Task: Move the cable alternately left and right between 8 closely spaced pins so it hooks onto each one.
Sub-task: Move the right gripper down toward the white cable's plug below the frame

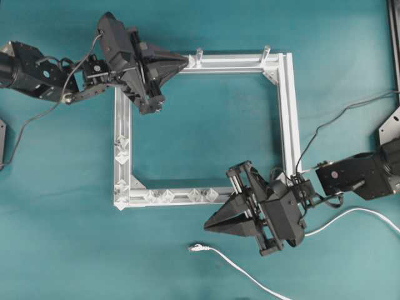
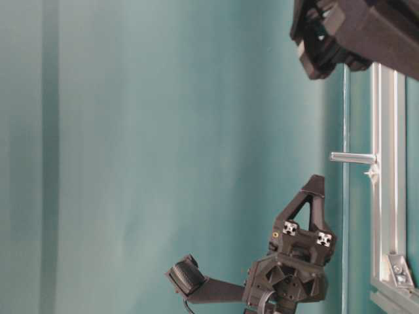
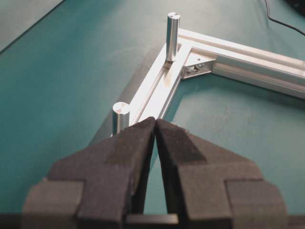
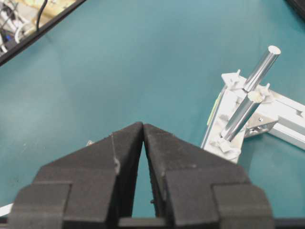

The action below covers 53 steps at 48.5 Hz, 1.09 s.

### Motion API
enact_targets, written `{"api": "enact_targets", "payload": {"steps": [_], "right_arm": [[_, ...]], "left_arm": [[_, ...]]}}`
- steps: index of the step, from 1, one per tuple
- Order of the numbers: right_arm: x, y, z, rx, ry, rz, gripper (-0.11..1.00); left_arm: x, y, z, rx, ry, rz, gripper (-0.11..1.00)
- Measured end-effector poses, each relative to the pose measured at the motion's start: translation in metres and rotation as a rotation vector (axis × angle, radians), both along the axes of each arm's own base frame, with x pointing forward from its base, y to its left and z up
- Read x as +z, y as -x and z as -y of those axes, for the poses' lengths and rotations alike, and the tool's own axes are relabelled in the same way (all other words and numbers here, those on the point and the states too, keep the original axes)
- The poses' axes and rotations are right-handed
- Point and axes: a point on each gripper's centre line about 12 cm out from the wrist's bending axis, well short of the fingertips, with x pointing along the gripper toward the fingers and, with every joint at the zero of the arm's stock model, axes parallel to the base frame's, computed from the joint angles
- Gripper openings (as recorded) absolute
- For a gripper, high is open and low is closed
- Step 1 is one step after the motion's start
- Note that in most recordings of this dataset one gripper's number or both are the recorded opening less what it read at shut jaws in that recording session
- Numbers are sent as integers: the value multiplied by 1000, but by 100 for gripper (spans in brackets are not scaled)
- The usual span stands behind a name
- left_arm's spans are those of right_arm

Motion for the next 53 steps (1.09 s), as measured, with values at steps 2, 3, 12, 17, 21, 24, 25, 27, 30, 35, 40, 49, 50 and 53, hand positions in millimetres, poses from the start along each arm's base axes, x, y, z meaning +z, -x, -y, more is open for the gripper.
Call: {"api": "enact_targets", "payload": {"steps": [2,3,12,17,21,24,25,27,30,35,40,49,50,53], "right_arm": [[0,0,-1,1,-5,0,16],[0,0,-1,0,-6,-2,12],[6,-5,-10,12,-42,-1,0],[17,-5,-15,23,-51,16,0],[29,-4,-15,21,-50,17,0],[35,-2,-16,18,-38,-13,0],[36,-1,-16,16,-32,-29,0],[38,0,-16,11,-26,-55,0],[38,2,-18,5,-17,-99,0],[37,4,-24,-3,-14,-176,0],[39,2,-33,-9,-26,-225,0],[33,-8,-42,-54,-75,-364,0],[32,-9,-42,-60,-83,-379,0],[29,-12,-44,-74,-99,-414,0]], "left_arm": [[0,0,2,-12,0,-16,11],[0,0,3,-19,1,-28,7],[11,3,21,-81,28,-125,0],[25,8,36,-119,30,-135,0],[36,17,45,-140,28,-126,0],[43,24,49,-149,26,-119,0],[45,28,51,-152,25,-117,0],[49,35,52,-152,26,-117,0],[57,47,55,-154,28,-110,0],[68,66,58,-157,28,-104,0],[74,87,64,-164,31,-112,0],[76,123,72,-175,45,-153,0],[77,127,72,-176,46,-152,0],[78,137,75,-180,48,-160,0]]}}
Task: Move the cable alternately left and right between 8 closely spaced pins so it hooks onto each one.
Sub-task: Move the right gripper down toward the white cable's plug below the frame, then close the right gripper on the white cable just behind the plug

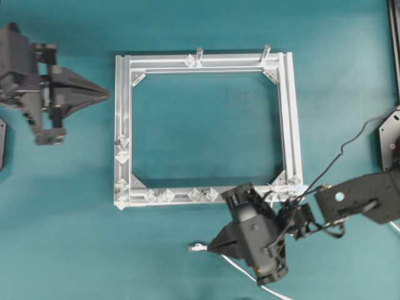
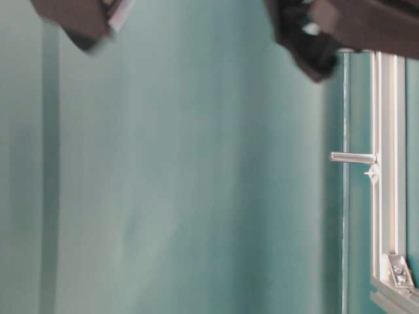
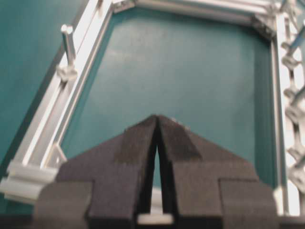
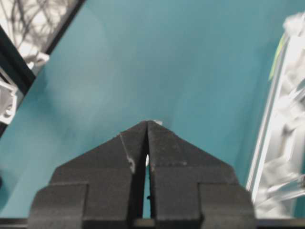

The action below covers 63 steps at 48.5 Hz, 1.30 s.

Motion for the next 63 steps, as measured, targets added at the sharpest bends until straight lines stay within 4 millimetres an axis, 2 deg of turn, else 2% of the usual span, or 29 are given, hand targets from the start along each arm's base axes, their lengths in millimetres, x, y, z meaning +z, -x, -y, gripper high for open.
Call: {"api": "enact_targets", "payload": {"steps": [15,19,23,25,33,45,63], "right_arm": [[-7,-10,-5,-26,-21,-84,2],[-10,-13,-7,-25,-11,-115,17],[-15,-16,-9,-23,0,-147,41],[-17,-17,-10,-22,5,-160,46],[-29,-21,-13,-18,28,-220,44],[-46,-30,-17,-7,78,-319,44],[-54,-41,-11,-33,183,-399,44]], "left_arm": [[6,49,10,-11,10,5,0],[6,60,12,-14,14,6,0],[5,72,15,-18,13,5,0],[5,76,16,-20,15,3,0],[2,87,18,-23,16,0,0],[3,88,18,-24,15,8,0],[3,88,18,-24,16,8,0]]}}
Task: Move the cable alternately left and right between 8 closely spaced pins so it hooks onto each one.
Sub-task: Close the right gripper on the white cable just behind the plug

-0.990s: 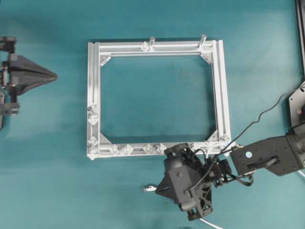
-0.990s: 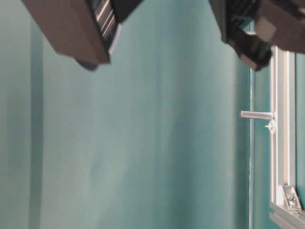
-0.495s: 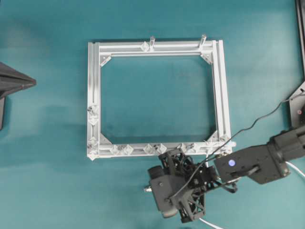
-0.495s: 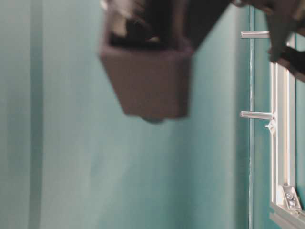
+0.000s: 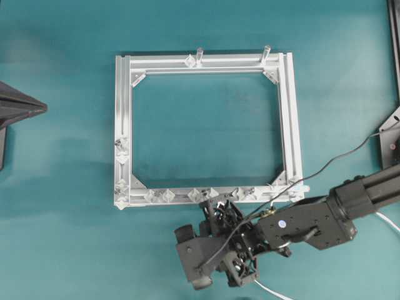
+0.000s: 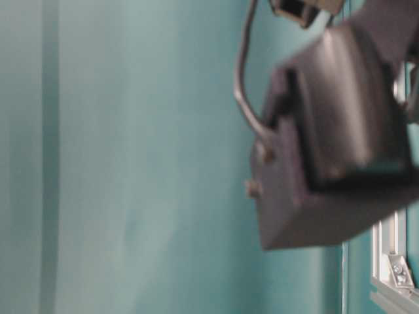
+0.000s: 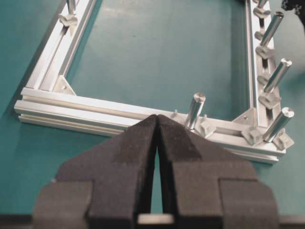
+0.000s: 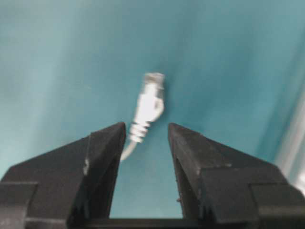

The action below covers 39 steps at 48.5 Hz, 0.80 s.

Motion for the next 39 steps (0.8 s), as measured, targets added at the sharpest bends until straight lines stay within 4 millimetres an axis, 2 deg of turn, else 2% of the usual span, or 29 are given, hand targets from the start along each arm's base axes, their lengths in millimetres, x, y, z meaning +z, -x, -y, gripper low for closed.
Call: {"api": "enact_targets", "payload": {"steps": [15,18,21,24,39], "right_arm": [[-6,-2,2,-83,6,-6,41],[-7,-1,-2,-78,6,-7,33],[-7,-1,-7,-65,0,1,18],[-7,-2,-9,-58,-7,13,9],[-7,-3,-10,-61,-6,9,9]], "left_arm": [[0,0,0,0,-2,1,0],[0,0,0,1,-2,1,0],[0,0,0,0,-2,1,0],[0,0,0,0,0,2,0],[0,0,0,0,-2,3,0]]}}
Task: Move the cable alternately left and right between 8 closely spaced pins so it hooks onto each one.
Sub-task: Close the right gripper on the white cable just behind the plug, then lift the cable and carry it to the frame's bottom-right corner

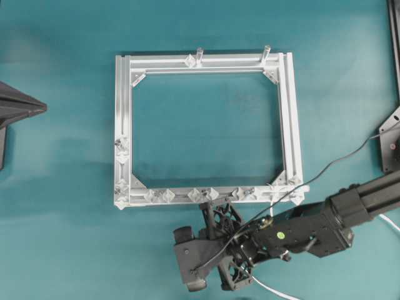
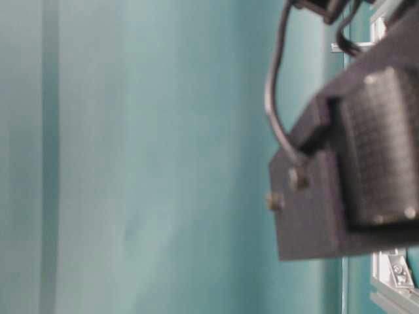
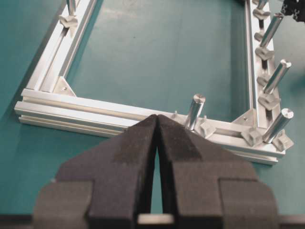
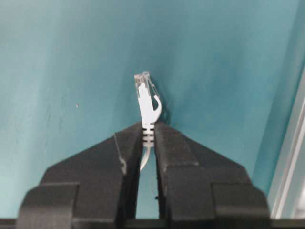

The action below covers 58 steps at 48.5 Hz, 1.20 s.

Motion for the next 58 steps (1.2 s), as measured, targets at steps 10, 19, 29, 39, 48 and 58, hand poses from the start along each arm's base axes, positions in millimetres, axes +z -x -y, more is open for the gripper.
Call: {"api": "enact_targets", "payload": {"steps": [10,19,29,39,48,58], "right_arm": [[3,1,-3,-1,19,-25,9],[12,15,-19,27,39,-51,9],[35,40,-44,14,32,-79,9],[49,52,-34,-131,24,-82,9],[53,60,-18,-285,26,-61,9],[52,77,-2,-515,-8,-64,9]], "left_arm": [[0,0,0,0,1,2,0],[0,0,0,0,0,2,0],[0,0,0,0,1,2,0],[0,0,0,0,0,2,0],[0,0,0,0,1,2,0],[0,0,0,0,1,2,0]]}}
